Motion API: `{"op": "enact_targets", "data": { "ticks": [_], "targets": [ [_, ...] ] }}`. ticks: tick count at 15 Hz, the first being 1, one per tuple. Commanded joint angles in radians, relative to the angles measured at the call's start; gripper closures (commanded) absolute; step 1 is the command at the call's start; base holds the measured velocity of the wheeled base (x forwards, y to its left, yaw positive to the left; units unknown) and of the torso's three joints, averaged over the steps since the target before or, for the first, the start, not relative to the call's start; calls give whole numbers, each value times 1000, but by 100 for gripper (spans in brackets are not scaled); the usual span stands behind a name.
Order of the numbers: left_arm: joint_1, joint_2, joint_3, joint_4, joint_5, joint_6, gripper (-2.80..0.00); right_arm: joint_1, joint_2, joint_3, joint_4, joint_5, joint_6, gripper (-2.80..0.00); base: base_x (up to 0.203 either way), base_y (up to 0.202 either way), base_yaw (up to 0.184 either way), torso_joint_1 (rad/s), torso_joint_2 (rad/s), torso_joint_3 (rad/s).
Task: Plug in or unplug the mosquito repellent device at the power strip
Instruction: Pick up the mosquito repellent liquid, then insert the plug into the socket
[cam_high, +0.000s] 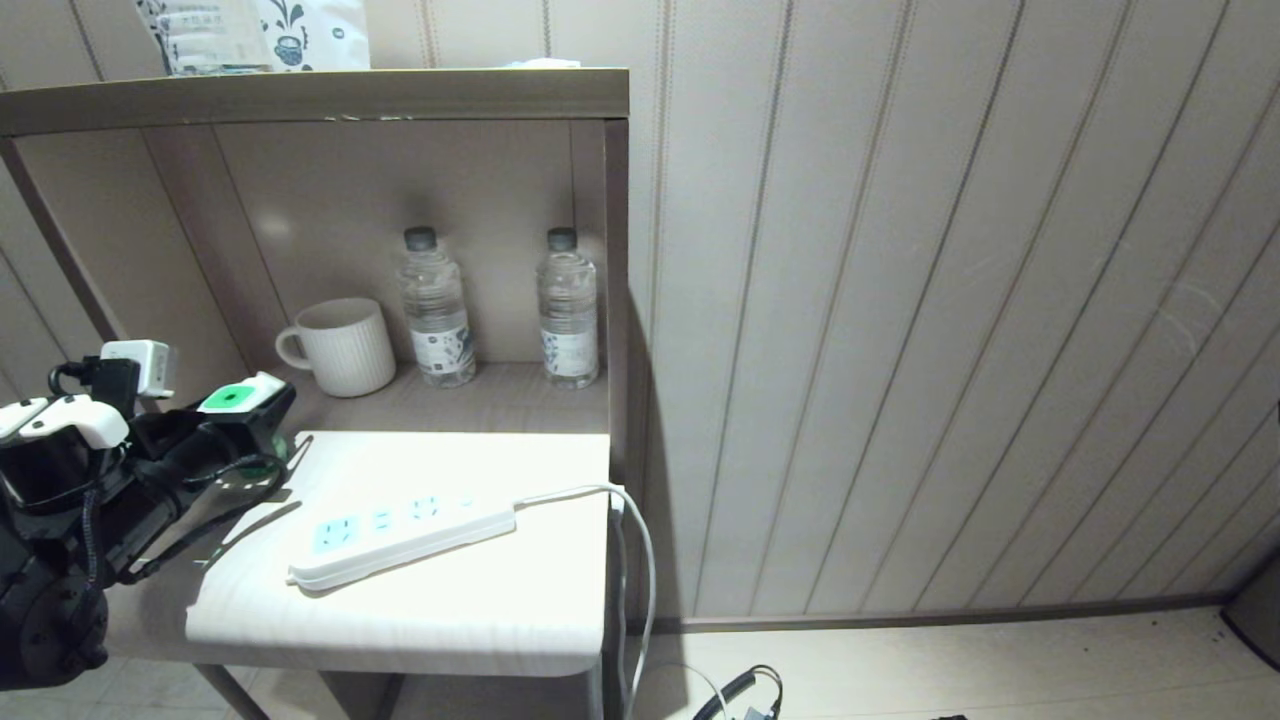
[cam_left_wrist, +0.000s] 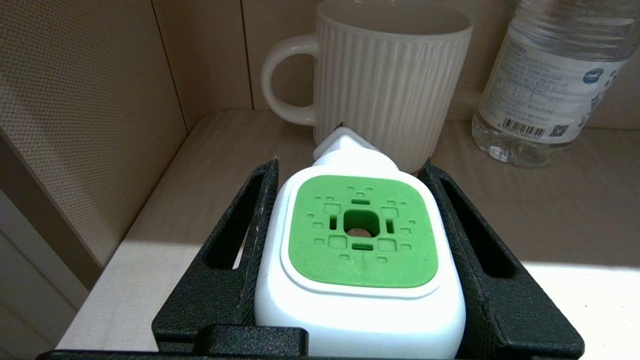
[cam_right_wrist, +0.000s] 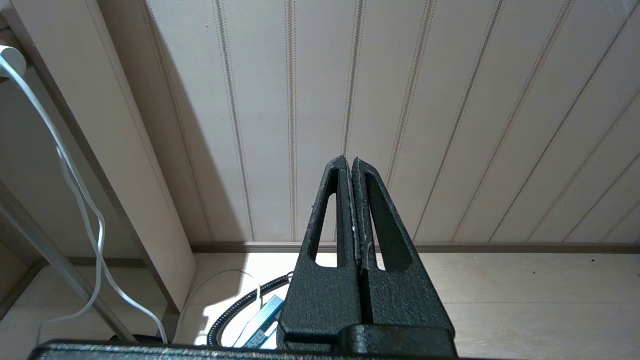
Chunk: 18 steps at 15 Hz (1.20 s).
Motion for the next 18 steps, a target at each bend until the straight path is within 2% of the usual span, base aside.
{"op": "enact_targets", "data": {
  "ticks": [1,6,9,13,18],
  "targets": [
    [-1,4,0,-48,-2,-1,0,0,0,0,0,0,0,0,0,0,0,0,0,0],
    [-1,-25,12,-48,2,-1,0,0,0,0,0,0,0,0,0,0,0,0,0,0],
    [-2,-134,13,-20,25,-2,0,0,0,0,0,0,0,0,0,0,0,0,0,0],
    [-5,-349,7,185,45,-5,0,0,0,0,0,0,0,0,0,0,0,0,0,0],
    [-25,-689,-8,528,53,-7,0,0,0,0,0,0,0,0,0,0,0,0,0,0]
  ]
}}
